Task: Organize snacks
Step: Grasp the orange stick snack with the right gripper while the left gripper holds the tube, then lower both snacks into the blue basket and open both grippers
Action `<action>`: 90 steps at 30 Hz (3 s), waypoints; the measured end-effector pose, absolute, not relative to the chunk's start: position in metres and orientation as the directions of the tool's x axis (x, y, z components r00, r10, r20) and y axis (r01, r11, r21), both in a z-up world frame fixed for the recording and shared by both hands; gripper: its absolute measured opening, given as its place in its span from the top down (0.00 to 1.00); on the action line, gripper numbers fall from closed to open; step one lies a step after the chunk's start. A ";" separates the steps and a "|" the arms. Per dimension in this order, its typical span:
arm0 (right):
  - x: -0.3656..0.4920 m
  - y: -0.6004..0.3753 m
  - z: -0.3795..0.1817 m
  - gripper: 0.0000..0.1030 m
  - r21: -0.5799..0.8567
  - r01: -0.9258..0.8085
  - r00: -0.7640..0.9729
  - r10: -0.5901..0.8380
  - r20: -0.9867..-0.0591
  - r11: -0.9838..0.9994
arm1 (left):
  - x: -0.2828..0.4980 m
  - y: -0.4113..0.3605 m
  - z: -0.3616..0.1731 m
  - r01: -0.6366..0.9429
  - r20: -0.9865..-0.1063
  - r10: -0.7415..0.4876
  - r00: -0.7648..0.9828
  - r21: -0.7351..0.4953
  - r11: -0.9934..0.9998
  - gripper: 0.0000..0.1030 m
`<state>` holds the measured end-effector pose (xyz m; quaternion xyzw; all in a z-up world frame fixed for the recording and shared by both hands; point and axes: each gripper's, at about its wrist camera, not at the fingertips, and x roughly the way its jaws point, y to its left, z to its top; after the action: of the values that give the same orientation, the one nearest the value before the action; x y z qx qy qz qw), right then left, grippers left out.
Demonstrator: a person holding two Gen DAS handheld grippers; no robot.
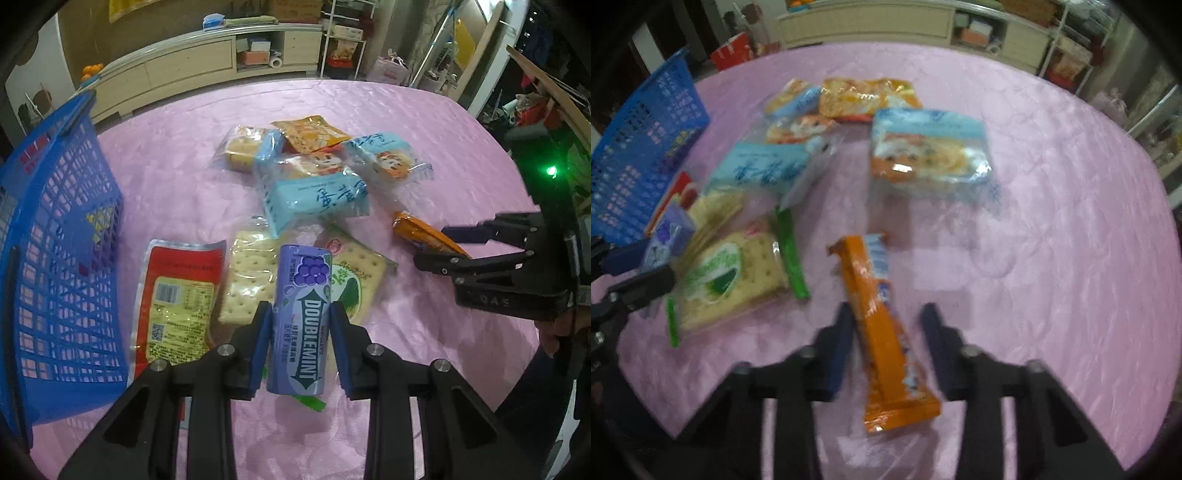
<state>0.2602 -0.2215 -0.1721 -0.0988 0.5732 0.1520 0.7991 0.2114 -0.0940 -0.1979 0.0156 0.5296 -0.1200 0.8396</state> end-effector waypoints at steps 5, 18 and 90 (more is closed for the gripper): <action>0.247 -0.216 -0.150 0.81 0.038 -0.362 0.328 0.165 -0.930 0.931 | 0.199 -0.090 -0.190 0.220 -0.888 -0.190 0.419 -0.104 0.970 0.71; 0.195 -0.164 -0.049 0.81 0.053 -0.440 0.450 0.271 -0.851 0.896 | 0.151 -0.063 -0.109 0.229 -0.810 -0.206 0.550 -0.092 0.969 0.71; 0.176 -0.087 -0.001 0.28 0.092 -0.475 0.413 0.314 -0.855 0.875 | 0.112 0.066 -0.045 0.121 -0.781 -0.113 0.615 -0.048 0.991 0.36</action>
<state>0.1760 -0.0870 -0.0012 -0.0824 0.4876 0.2357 0.8366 0.1123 0.0655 -0.0450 0.0046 0.4341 -0.0650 0.8985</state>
